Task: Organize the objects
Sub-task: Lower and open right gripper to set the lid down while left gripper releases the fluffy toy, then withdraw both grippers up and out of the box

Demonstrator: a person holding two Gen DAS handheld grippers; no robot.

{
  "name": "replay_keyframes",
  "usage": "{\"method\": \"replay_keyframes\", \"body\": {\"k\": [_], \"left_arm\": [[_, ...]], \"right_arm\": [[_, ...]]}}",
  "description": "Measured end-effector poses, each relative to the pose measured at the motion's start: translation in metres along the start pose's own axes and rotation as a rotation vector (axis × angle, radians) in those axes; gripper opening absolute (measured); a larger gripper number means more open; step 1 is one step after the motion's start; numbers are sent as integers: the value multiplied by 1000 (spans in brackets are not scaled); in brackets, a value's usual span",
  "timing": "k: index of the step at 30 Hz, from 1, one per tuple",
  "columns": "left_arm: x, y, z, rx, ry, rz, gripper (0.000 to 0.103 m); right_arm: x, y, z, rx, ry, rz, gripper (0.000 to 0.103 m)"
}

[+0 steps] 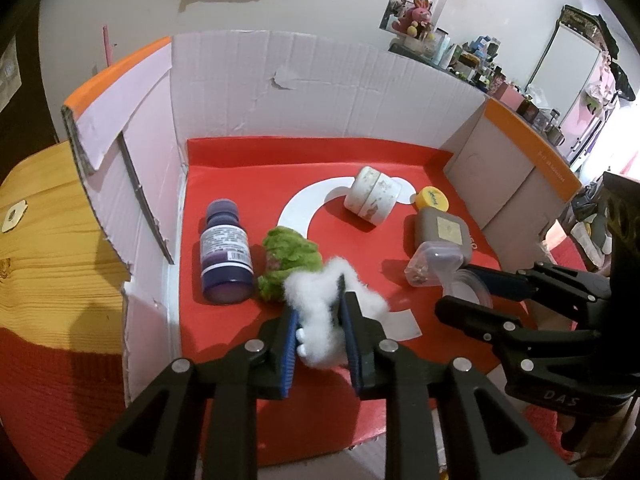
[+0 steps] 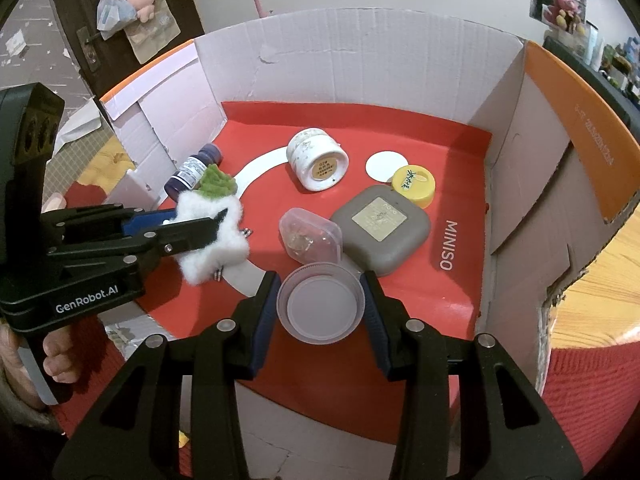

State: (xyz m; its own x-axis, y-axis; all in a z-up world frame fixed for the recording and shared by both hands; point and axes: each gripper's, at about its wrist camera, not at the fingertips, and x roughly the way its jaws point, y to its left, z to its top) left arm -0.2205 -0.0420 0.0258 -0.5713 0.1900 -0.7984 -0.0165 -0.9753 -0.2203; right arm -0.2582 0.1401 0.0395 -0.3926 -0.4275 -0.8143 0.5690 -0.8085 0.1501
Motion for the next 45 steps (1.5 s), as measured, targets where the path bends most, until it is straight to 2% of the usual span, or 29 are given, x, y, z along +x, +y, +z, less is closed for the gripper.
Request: {"method": "replay_keyframes", "body": {"k": [4,12,15,18,24,33,35,37,42,45], "left_arm": [[0,0,0,3,0,2,26],[3,0,0,3,-3,9,31],[1,-1,1,6,-10,11,38],[-2,-2,1,6,-17,11,43],[-10,-1,0,0,-30,11,47],[-26,-10,-8,12,-56,16,61],[-31,-11,-10,11,-67,24,67],[-36,-11,-12,7,-78,29,68],[-45,-12,-17,1,-87,26,68],[-50,-14,-20,6,-93,28,73]], "right_arm": [[0,2,0,-5,-3,7,52],[-1,4,-1,-6,-6,7,53],[-3,5,-2,-6,-9,8,54],[-5,7,-3,-7,-16,6,65],[-13,10,-4,-8,-30,5,65],[-26,19,-12,-20,-46,1,71],[-30,20,-13,-20,-52,-2,72],[-33,21,-16,-19,-58,-6,76],[-43,23,-22,-20,-70,-11,76],[-49,25,-25,-20,-79,-14,77]]}}
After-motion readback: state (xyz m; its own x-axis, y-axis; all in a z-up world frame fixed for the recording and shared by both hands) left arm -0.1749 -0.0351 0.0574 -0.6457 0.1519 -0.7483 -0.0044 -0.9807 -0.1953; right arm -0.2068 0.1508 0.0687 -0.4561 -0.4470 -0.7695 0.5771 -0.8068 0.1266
